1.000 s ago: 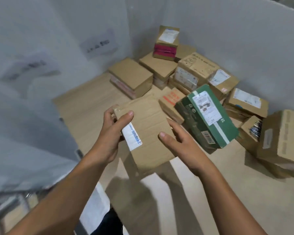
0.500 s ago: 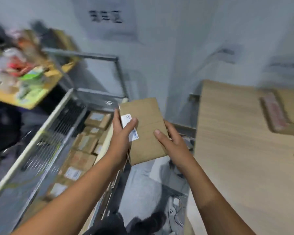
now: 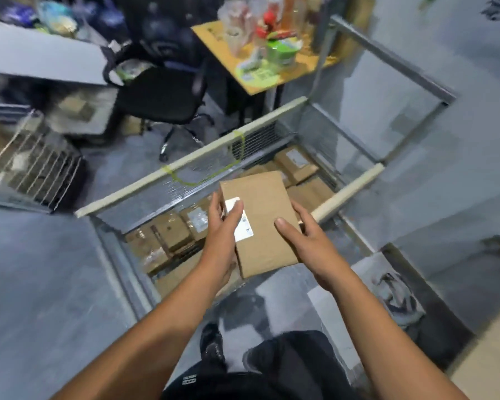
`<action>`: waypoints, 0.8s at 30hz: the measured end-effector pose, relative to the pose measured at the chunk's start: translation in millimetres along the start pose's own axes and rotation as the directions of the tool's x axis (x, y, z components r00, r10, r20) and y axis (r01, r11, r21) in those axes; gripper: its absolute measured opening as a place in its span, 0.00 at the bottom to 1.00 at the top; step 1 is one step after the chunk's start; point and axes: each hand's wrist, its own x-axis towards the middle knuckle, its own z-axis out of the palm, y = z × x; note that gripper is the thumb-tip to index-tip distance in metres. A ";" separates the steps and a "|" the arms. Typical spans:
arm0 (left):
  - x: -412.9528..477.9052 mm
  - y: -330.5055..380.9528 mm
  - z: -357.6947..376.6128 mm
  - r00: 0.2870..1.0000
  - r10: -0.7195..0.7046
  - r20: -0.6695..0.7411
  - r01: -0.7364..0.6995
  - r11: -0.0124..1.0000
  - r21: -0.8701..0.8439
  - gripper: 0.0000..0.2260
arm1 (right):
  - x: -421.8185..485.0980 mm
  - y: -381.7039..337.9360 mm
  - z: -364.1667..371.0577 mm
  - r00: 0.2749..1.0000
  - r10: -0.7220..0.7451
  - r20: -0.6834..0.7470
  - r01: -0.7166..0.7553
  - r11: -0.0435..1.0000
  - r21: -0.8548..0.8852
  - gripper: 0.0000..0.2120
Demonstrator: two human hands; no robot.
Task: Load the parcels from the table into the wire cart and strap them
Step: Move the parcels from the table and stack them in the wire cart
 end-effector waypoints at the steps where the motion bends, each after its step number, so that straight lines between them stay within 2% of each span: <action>1: 0.5 -2.2 -19.4 0.999 -0.026 -0.036 0.026 1.000 0.013 0.30 | 6.9 0.4 11.0 1.000 0.004 0.008 -0.003 0.999 -0.035 0.36; 4: 10.6 -19.7 -74.0 0.988 -0.088 -0.126 0.103 0.988 0.118 0.23 | 42.5 0.3 30.0 1.000 0.023 0.000 -0.023 0.995 -0.095 0.31; 6: 25.2 -39.9 -105.8 0.961 -0.114 -0.252 0.164 0.969 0.184 0.19 | 77.5 5.1 38.7 0.998 0.042 0.053 -0.034 0.989 -0.143 0.25; 9: 49.3 -67.4 -140.7 0.902 -0.147 -0.405 0.286 0.908 0.306 0.22 | 141.2 31.8 57.1 0.982 0.124 0.142 -0.085 0.963 -0.255 0.29; 13: 97.9 -103.2 -173.6 0.903 -0.034 -0.429 0.302 0.760 0.575 0.18 | 240.0 87.4 93.0 0.964 0.187 0.187 -0.105 0.919 -0.380 0.34; 15: 126.2 -129.7 -190.5 0.905 -0.007 -0.425 0.353 0.569 0.743 0.22 | 281.6 125.4 108.8 0.938 0.261 0.228 -0.135 0.881 -0.453 0.35; 17: 156.7 -158.5 -207.9 0.897 -0.005 -0.441 0.404 0.411 0.817 0.27 | 324.1 164.4 123.3 0.909 0.317 0.269 -0.159 0.863 -0.479 0.35; 20: 209.8 -203.8 -237.4 0.879 -0.030 -0.477 0.454 0.365 0.813 0.33 | 390.5 221.4 147.7 0.892 0.353 0.284 -0.163 0.835 -0.526 0.36; 24: 281.5 -250.1 -272.3 0.839 0.011 -0.544 0.517 0.291 0.805 0.41 | 465.8 287.8 183.2 0.891 0.331 0.310 -0.132 0.843 -0.522 0.37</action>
